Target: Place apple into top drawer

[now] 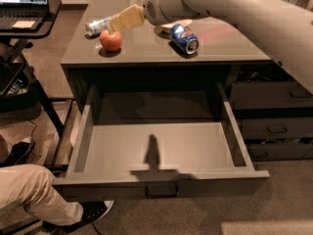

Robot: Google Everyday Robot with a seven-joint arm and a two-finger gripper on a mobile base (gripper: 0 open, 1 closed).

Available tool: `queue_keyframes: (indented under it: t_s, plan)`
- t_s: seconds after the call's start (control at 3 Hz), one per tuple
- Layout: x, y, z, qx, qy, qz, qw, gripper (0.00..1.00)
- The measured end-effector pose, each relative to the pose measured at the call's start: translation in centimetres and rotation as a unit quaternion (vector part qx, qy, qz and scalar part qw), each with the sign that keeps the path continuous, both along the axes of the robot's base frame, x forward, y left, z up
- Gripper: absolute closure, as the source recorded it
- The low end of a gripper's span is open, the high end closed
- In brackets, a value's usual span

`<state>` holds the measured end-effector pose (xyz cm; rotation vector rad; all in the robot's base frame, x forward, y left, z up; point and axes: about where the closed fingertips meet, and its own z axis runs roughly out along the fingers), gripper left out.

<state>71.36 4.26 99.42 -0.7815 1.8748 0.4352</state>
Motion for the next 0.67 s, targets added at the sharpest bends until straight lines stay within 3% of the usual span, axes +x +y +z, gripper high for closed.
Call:
queue_keyframes:
  t_s: [0.33,0.67]
  plan:
    - [1.0,0.8,-2.3,0.007,0.007,-0.018,0.9998,0.00]
    - [3.4,2.7,-5.7,0.043,0.010,-0.015,0.9989,0.00]
